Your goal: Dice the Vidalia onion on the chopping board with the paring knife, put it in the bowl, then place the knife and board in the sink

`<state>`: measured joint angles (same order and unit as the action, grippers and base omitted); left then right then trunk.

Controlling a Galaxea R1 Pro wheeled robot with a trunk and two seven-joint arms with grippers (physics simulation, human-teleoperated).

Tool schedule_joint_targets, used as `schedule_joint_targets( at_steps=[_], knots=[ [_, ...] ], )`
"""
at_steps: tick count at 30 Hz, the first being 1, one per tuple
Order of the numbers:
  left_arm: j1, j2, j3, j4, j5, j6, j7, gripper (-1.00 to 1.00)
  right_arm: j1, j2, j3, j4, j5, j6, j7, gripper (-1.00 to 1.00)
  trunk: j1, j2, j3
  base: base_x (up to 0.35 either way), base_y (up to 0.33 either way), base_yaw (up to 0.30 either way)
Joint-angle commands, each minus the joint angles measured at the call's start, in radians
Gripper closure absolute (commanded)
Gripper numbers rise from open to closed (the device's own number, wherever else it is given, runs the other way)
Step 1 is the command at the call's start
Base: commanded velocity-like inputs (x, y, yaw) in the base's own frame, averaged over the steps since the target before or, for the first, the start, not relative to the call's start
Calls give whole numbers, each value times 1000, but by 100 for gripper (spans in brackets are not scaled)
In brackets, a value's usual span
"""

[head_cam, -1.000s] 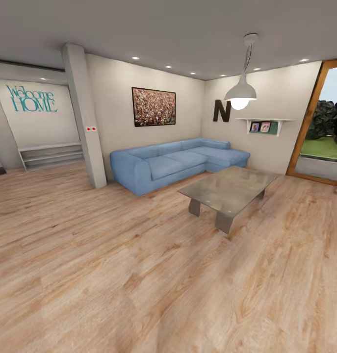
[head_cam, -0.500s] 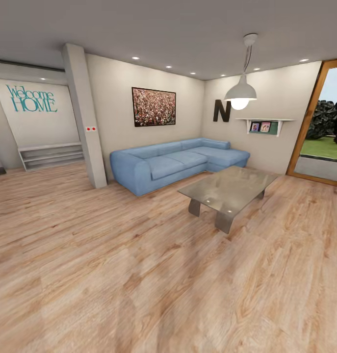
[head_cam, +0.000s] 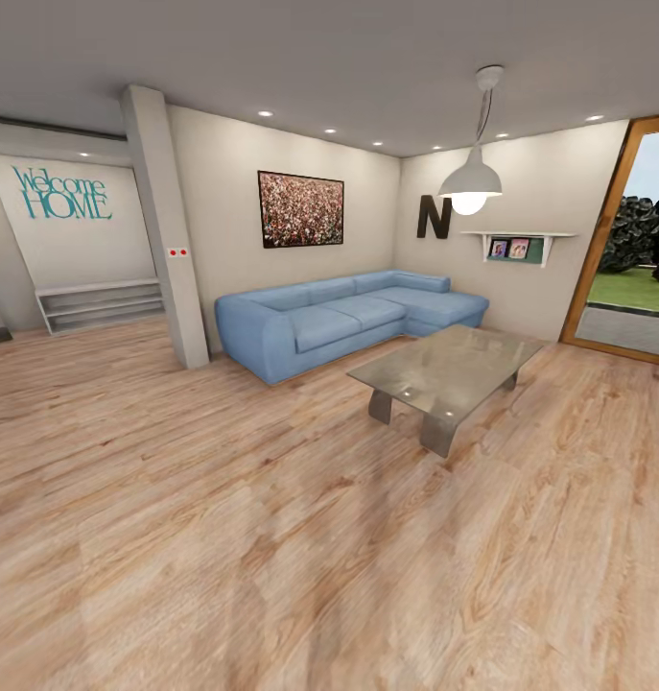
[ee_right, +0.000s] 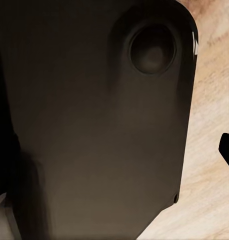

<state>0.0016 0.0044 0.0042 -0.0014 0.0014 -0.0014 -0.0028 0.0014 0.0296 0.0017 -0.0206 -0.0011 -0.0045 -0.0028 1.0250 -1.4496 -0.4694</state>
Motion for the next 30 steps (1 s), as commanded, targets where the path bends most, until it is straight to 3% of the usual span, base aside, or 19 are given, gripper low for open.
schedule_joint_targets(
  at_steps=[1,22,27,30],
  knots=[
    [0,0,0,0,0,0,0,-100,0,0,0,-1,0,0,0,-100,0,0,-1,0,0,0],
    [0,6,2,-8,0,-2,3,-100,0,1,-2,-18,-1,-3,0,-100,0,0,-1,0,0,0],
    [0,16,2,-35,0,-60,3,-100,0,0,-1,-20,0,-12,0,-100,0,0,-1,0,0,0],
    [0,21,3,-41,0,-146,4,-100,0,-3,1,-34,2,-80,0,-100,0,0,-1,0,0,0]
  ],
)
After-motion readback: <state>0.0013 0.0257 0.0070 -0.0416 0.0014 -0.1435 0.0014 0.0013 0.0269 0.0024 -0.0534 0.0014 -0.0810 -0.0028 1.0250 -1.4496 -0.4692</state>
